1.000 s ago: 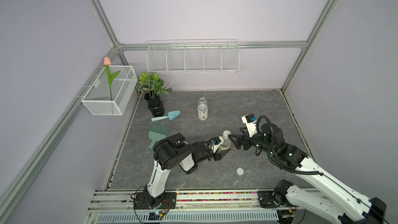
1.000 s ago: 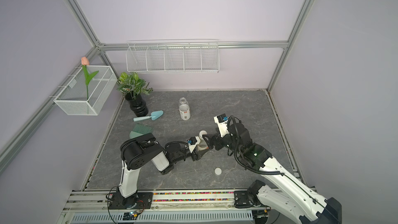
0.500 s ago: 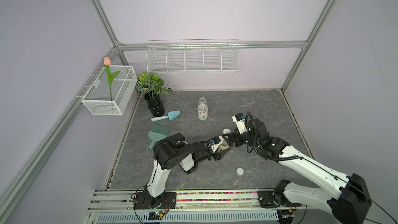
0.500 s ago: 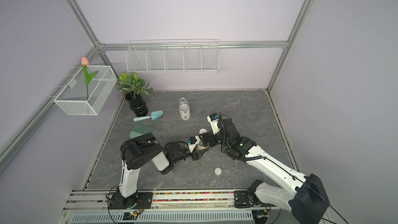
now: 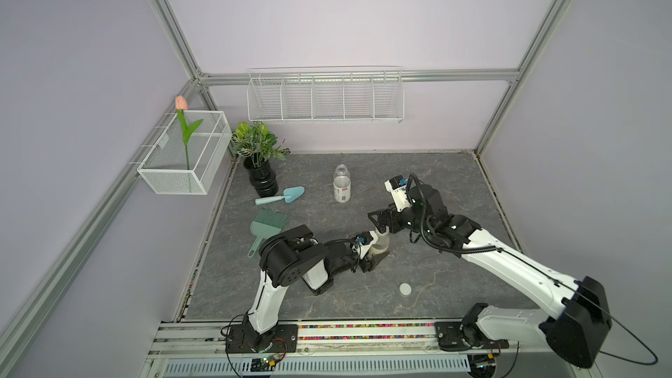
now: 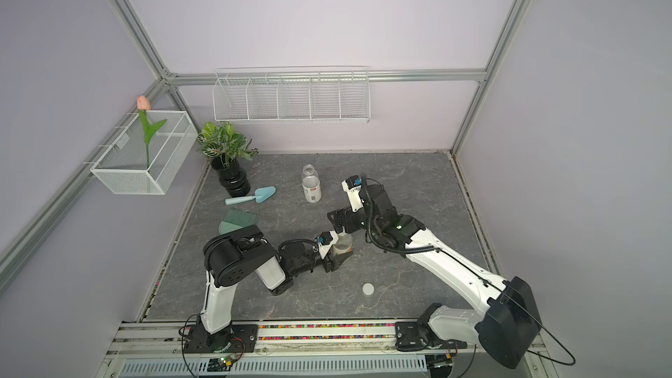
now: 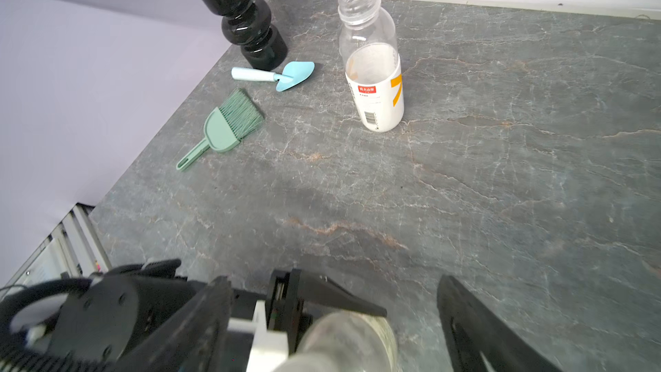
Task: Screw on the bottle caps
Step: Screw the bottle cap onto the plastic bottle.
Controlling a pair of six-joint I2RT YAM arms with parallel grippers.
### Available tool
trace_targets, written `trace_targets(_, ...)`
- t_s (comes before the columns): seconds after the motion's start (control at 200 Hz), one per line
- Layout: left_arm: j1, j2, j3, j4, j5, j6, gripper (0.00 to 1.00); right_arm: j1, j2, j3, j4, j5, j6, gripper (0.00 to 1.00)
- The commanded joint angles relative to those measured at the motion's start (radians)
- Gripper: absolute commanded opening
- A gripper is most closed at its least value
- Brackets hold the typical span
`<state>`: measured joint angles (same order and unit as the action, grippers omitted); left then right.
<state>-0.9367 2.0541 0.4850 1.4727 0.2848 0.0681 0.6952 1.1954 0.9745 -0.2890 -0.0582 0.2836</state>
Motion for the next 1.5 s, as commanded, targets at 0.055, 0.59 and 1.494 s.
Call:
trace_targets(0.055, -0.008, -0.012, -0.032, -0.064, -0.005, 0.031, 0.67, -0.011, -0.113, 0.010, -0.289, -0.107, -0.188, 0.91)
trace_targets(0.59, -0.022, -0.040, -0.025, -0.124, -0.023, 0.069, 0.67, -0.007, 0.082, 0.276, -0.614, -0.105, -0.214, 0.67)
trace_targets(1.494, -0.059, -0.166, 0.022, -0.386, -0.189, 0.121, 0.65, 0.131, 0.240, 0.382, -0.624, 0.197, 0.217, 0.33)
